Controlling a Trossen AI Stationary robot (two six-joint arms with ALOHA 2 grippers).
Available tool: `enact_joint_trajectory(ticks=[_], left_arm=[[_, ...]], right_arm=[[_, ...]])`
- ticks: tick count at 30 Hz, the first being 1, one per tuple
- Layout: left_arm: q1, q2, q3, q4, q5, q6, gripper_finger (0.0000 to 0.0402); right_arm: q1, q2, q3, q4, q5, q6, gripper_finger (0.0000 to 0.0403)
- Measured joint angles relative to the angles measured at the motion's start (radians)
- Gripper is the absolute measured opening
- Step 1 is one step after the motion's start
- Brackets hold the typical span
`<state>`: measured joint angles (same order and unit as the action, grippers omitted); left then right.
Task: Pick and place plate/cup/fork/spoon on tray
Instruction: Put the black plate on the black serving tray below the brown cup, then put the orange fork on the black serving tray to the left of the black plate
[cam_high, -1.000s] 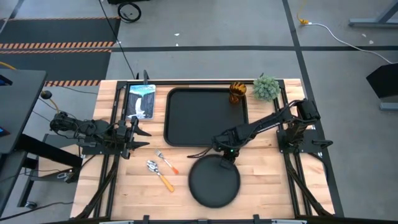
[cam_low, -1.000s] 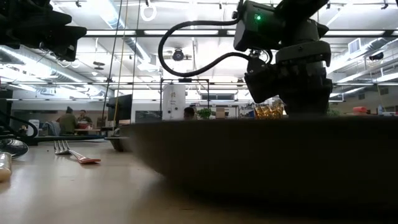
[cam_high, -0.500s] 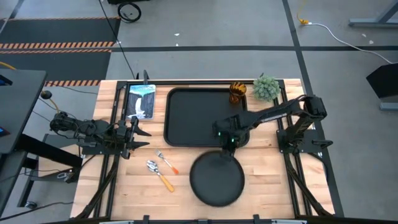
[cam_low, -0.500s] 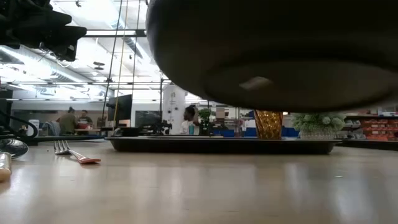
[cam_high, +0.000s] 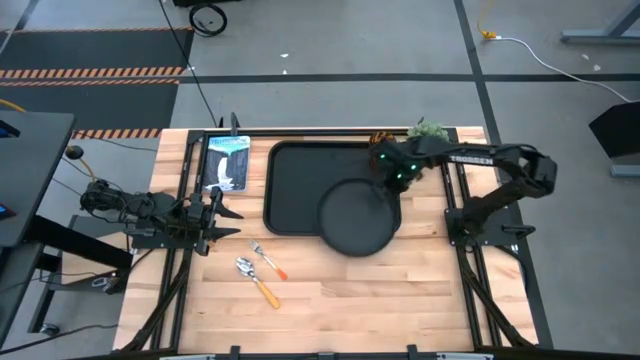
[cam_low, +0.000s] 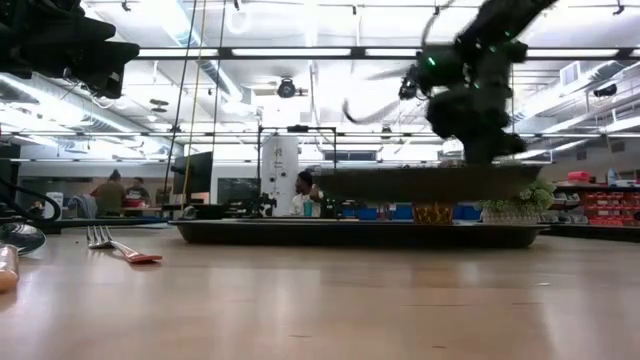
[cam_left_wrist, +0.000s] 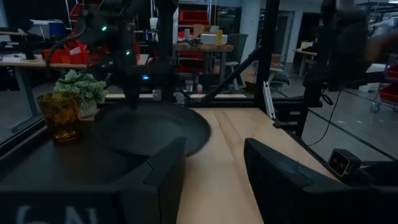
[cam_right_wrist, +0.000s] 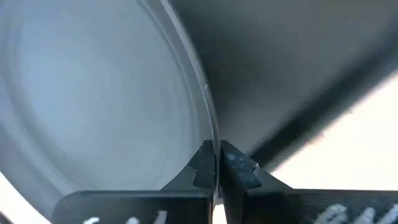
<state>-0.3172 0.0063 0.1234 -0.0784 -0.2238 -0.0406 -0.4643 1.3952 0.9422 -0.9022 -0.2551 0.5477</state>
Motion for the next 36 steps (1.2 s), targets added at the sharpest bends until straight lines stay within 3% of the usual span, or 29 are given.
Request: enact_joint_trajectory(ticks=[10,16,21,29,33,36], left_arm=[[0.000,0.000,0.000,0.000,0.000,0.000,0.0172],[0.000,0.000,0.000,0.000,0.000,0.000,0.0172],[0.000,0.000,0.000,0.000,0.000,0.001,0.0172],[0.000,0.000,0.000,0.000,0.000,0.000,0.0172],[0.000,0.000,0.000,0.000,0.000,0.000,0.0172],[0.000,0.000,0.000,0.000,0.000,0.000,0.0172]], right_arm=[[-0.163,-0.108,-0.168,0.069,-0.033,0.165,0.0014],[-0.207,-0.127,-0.217,0.087,0.009,0.209,0.0027],[-0.208,-0.125,-0.221,0.095,0.072,0.209,0.0057],[-0.208,-0.144,-0.221,0.068,0.058,0.136,0.0115],[-0.192,-0.195,-0.183,-0.013,0.157,0.103,0.0135],[-0.118,-0.246,-0.151,-0.003,0.207,0.099,0.0141]])
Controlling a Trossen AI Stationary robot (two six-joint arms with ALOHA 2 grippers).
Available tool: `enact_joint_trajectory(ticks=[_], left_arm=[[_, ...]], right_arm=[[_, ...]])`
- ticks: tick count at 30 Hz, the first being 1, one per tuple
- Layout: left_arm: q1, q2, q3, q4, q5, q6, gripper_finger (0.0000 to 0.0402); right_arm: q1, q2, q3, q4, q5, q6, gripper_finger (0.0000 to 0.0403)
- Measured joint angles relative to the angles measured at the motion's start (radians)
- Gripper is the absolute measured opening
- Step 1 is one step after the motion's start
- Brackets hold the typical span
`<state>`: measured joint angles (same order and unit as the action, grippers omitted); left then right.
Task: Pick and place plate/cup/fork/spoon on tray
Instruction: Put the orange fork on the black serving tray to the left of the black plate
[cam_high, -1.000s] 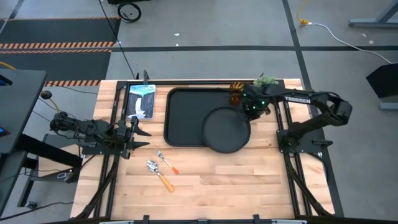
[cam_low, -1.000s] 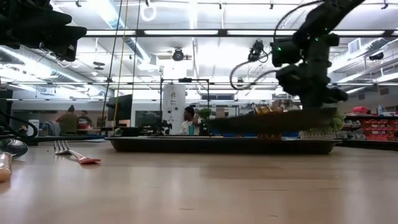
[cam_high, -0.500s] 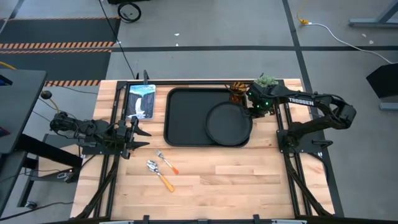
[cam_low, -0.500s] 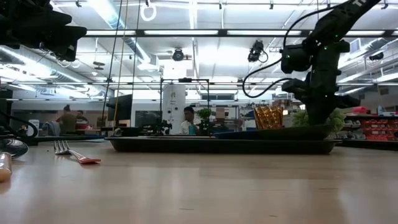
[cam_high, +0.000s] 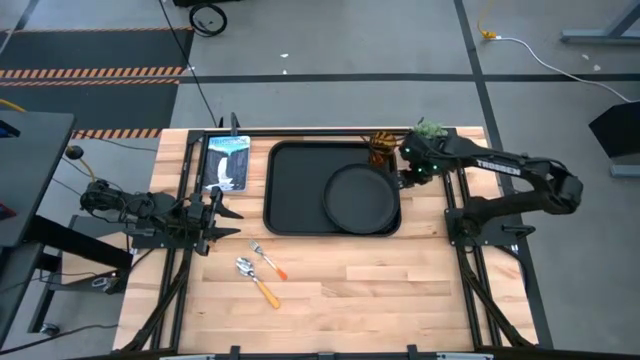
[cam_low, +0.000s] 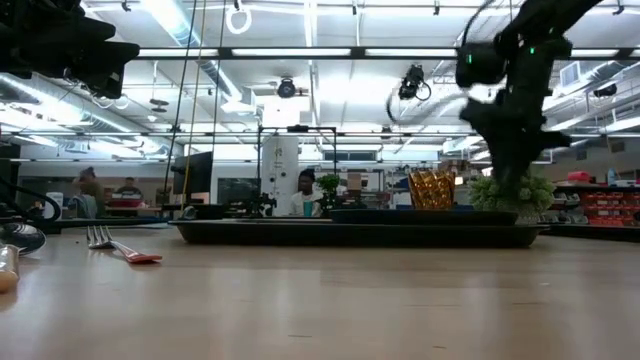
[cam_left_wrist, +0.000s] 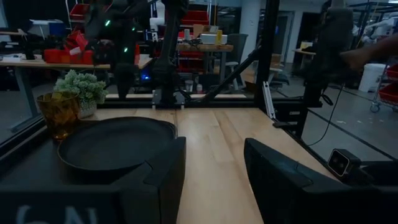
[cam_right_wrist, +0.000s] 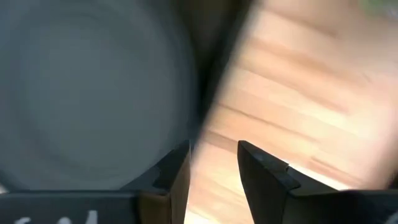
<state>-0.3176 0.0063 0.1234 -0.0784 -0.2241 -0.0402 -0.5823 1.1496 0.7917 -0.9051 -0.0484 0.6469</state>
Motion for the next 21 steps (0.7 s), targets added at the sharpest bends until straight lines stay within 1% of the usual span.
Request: enact_joint_trajectory(ticks=[4,8,11,15,21], left_arm=[[0.000,0.000,0.000,0.000,0.000,0.000,0.0172],[0.000,0.000,0.000,0.000,0.000,0.000,0.0172],[0.000,0.000,0.000,0.000,0.000,0.000,0.0172],[0.000,0.000,0.000,0.000,0.000,0.000,0.0172],[0.000,0.000,0.000,0.000,0.000,0.000,0.0172]], right_arm=[[0.161,-0.038,0.017,0.161,0.030,0.006,0.0140],[0.318,-0.017,0.017,0.350,0.095,0.005,0.0140],[0.415,0.028,0.017,0.480,0.135,-0.021,0.0140],[0.521,0.112,0.017,0.621,0.160,-0.069,0.0140],[0.613,0.252,0.018,0.840,0.164,-0.139,0.0140]])
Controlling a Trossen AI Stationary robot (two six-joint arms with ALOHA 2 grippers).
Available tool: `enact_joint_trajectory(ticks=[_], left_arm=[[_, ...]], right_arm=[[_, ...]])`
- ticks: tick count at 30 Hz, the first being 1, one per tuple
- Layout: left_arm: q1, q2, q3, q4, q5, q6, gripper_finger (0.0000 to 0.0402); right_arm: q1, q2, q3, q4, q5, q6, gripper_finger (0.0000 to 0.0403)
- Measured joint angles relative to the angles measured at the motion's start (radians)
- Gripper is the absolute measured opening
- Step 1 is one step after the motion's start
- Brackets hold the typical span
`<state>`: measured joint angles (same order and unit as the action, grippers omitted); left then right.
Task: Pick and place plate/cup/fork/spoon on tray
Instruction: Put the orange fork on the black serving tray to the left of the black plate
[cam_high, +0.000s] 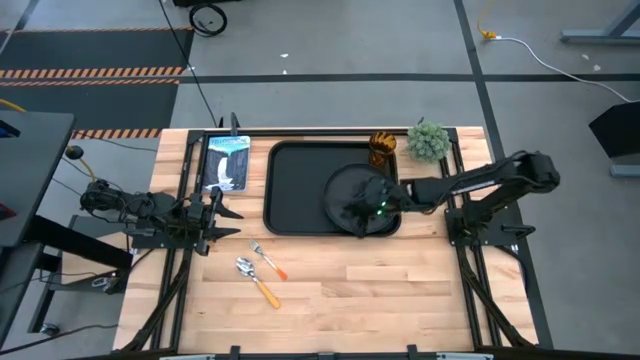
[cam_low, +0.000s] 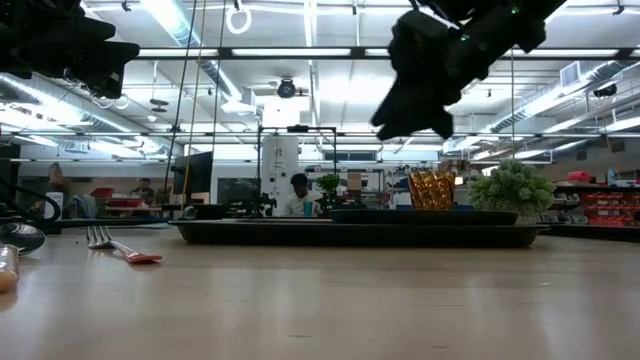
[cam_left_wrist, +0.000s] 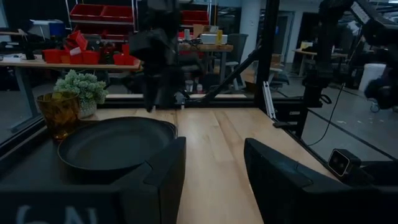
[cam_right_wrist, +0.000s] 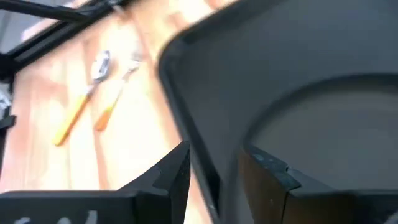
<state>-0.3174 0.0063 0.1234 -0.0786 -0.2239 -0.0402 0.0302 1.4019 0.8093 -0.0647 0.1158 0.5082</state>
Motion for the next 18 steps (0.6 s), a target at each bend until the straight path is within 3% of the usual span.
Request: enact_joint_trajectory(ticks=[13,18], left_arm=[[0.000,0.000,0.000,0.007,0.000,-0.001,0.0172],[0.001,0.000,0.000,0.079,-0.005,-0.299,0.0172]], right_arm=[[0.131,0.345,0.325,-0.011,0.026,-0.133,0.0139],[0.148,0.454,0.459,-0.058,0.026,-0.173,0.0139]])
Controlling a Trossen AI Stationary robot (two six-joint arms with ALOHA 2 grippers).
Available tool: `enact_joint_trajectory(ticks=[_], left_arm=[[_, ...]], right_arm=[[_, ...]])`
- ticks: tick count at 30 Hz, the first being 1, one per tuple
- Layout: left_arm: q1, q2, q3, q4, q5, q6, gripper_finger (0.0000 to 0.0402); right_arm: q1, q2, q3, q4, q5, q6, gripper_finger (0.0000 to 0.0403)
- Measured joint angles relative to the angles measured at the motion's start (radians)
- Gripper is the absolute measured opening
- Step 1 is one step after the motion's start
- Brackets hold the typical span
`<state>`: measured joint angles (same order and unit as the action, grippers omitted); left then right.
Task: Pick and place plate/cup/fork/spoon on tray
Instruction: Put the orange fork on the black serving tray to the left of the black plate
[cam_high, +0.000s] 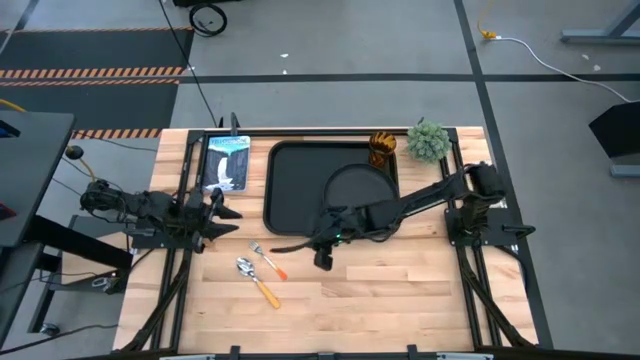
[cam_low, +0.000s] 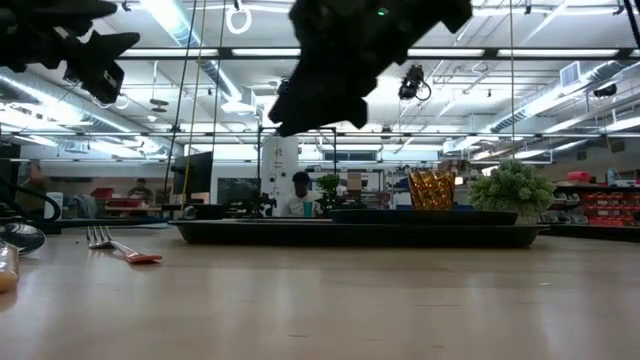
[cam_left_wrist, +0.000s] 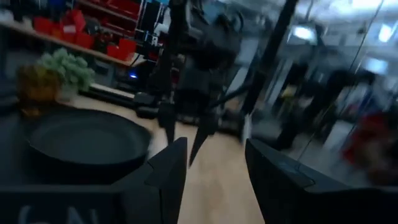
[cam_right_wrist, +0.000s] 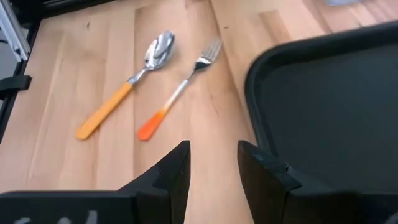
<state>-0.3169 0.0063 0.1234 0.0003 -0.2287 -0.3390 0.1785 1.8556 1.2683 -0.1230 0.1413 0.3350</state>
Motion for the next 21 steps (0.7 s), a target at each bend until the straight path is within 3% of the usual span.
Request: enact_joint_trajectory(ticks=[6,14,18,21], left_arm=[[0.000,0.000,0.000,0.019,-0.004,-0.100,0.0172],[0.001,0.000,0.000,0.047,-0.063,-0.103,0.0172],[0.000,0.001,0.000,0.046,-0.062,-0.138,0.0172],[-0.009,0.022,0.000,0.048,0.000,-0.177,0.0172]], right_arm=[[-0.003,0.076,0.085,-0.052,0.014,-0.101,0.0139],[-0.042,0.021,0.095,-0.122,0.216,-0.188,0.0139],[-0.040,0.010,0.095,-0.057,0.163,-0.262,0.0139],[-0.024,0.041,0.096,0.029,0.134,-0.279,0.0139]])
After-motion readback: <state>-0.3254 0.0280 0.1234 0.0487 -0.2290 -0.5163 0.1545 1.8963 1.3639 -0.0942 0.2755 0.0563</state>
